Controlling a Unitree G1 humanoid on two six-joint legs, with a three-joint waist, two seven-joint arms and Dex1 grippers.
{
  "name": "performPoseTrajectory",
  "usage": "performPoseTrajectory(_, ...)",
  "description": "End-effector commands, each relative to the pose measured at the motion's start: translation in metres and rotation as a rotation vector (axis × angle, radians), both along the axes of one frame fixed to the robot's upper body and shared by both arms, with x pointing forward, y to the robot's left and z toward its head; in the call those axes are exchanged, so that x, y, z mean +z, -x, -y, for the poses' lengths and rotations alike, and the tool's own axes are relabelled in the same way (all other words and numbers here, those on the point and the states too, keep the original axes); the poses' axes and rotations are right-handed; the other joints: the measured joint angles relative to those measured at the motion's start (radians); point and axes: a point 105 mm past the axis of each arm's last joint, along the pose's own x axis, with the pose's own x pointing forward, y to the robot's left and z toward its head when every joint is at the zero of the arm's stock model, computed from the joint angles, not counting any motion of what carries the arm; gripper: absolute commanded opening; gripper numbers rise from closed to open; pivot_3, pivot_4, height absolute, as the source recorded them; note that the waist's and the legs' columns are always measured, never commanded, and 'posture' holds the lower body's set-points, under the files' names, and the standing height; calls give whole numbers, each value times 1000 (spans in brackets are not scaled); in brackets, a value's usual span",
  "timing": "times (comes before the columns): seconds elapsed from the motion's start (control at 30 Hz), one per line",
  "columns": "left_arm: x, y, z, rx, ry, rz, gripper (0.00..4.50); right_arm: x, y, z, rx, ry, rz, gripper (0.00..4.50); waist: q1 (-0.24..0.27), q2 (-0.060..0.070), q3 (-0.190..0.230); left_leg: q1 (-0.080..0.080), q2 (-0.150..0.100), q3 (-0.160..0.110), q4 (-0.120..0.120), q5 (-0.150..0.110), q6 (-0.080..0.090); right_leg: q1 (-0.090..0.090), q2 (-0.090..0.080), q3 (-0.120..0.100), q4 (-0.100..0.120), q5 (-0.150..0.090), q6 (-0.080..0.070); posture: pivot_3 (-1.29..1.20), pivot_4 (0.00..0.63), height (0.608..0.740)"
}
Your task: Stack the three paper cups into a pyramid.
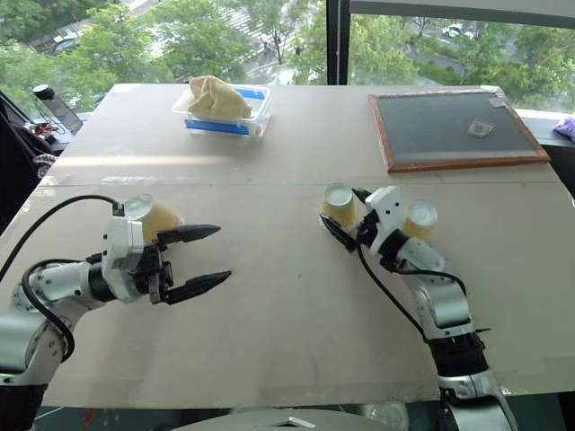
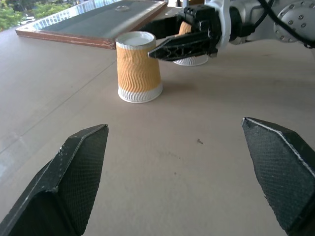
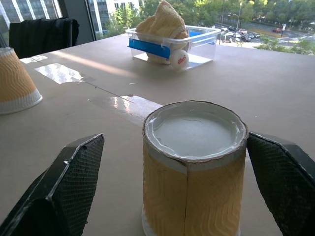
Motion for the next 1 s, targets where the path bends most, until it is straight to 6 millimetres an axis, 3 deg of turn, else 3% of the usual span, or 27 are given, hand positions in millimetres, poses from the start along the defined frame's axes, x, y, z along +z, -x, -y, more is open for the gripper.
performPoseTrajectory(0.03, 10, -1, -6, -13, 3, 20, 4466, 10, -10, -6, -12, -8, 29, 4500, -1, 0, 0, 0, 0, 0, -1, 0, 0, -1, 0, 0, 0, 0, 0, 0, 150, 740)
performPoseTrajectory(0.2, 12, -2, -10, -16, 1, 13, 4466, 15, -20, -7, -30, -24, 32, 4500, -2, 1, 1, -2, 0, -1, -1, 0, 0, -2, 0, -1, -1, 0, 0, 0, 150, 740)
performPoseTrajectory(0.23, 12, -3, -11, -14, 1, 13, 4500, 14, -19, -8, -21, -23, 35, 3884, -2, 1, 1, -2, 0, -1, -1, 0, 0, -1, 0, -1, -1, 0, 0, 0, 150, 740)
performPoseTrajectory(0.33, 15, -3, -11, 2, 32, 17, 4500, 13, -16, -9, -4, -15, 40, 2839, -1, 1, 1, -2, 0, -2, -1, 0, 0, -1, 0, -1, 0, 0, 0, 0, 150, 740)
performPoseTrajectory(0.37, 16, -3, -11, 5, 41, 18, 4500, 13, -15, -9, 1, -15, 40, 2267, -2, 1, 1, -2, 0, -2, -1, 0, 0, -1, 0, -1, 0, 0, 0, 0, 150, 740)
performPoseTrajectory(0.4, 16, -2, -11, 7, 46, 17, 4500, 13, -13, -10, 11, -14, 42, 2250, -2, 1, 1, -2, 0, -2, -1, 0, 0, -1, 0, -1, 0, 0, 0, 0, 150, 740)
performPoseTrajectory(0.57, 14, 2, -14, 31, 29, 5, 4500, 16, 2, -29, 123, 41, 73, 2250, -5, 1, 1, -2, 1, -2, -1, 0, 0, -1, 0, -1, 0, 0, 0, 0, 150, 740)
performPoseTrajectory(0.63, 12, 4, -18, 51, 19, 4, 4500, 14, 12, -46, 195, 63, 73, 2250, -7, 1, 1, -2, 1, -2, -1, 0, 0, -2, 0, -1, 0, 0, 0, 0, 150, 740)
performPoseTrajectory(0.77, 11, 7, -21, 65, 15, 0, 4500, 4, 21, -64, 263, 114, 52, 2250, -18, 1, 1, -1, 1, -3, -1, 0, 0, -1, 0, -2, 1, 0, 0, 0, 150, 740)
performPoseTrajectory(0.8, 10, 8, -20, 65, 15, -1, 4500, 2, 20, -65, 263, 128, 46, 3050, -18, 1, 1, -1, 1, -3, -1, 0, 0, -1, 0, -2, 1, 0, 0, 0, 150, 740)
performPoseTrajectory(0.87, 9, 9, -19, 63, 14, -3, 4500, 2, 17, -63, 243, 121, 43, 3599, -18, 1, 1, -1, 1, -2, -1, 0, 0, -1, -1, -2, 1, 0, 0, 0, 150, 740)
performPoseTrajectory(0.93, 8, 10, -17, 57, 16, -9, 4500, 9, 17, -59, 238, 99, 66, 4448, -18, 1, 1, -1, 1, -2, 0, 0, 0, -1, -1, -2, 1, 0, 0, 0, 150, 740)
performPoseTrajectory(1.0, 7, 11, -16, 50, 16, -11, 4500, 18, 19, -55, 236, 79, 109, 4448, -19, 1, 1, -1, 1, -2, 0, 0, 0, -1, -1, -2, 1, 0, 0, 0, 150, 740)
